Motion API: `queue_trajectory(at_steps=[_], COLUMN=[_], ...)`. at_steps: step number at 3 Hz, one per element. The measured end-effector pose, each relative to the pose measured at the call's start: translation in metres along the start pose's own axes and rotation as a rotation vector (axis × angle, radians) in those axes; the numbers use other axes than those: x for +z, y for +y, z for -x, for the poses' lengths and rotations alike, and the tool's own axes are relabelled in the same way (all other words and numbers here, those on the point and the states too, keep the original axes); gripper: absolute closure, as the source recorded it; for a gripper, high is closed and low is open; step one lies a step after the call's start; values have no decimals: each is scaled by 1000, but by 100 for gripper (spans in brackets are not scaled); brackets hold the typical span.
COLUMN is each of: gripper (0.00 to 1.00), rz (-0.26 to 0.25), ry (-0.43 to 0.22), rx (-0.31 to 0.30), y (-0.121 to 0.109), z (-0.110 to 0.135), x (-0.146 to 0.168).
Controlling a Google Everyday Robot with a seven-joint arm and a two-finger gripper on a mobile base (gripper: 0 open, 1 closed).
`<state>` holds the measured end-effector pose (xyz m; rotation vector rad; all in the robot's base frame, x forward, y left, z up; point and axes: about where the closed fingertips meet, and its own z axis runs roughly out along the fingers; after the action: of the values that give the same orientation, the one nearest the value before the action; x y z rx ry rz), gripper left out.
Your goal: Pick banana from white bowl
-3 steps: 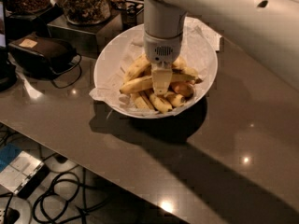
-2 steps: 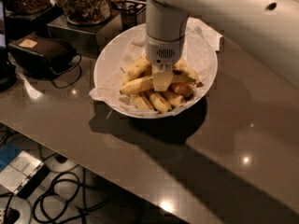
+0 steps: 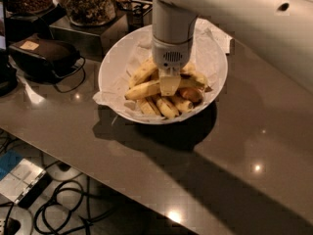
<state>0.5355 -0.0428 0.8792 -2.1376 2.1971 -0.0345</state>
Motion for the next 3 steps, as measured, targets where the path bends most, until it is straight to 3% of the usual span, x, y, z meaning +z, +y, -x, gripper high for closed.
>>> queue_trajectory(at_steps=[3], gripper=[100], rz=[-59], ry=[-23], rx=[-53], y=[7], z=[25], x=[-48])
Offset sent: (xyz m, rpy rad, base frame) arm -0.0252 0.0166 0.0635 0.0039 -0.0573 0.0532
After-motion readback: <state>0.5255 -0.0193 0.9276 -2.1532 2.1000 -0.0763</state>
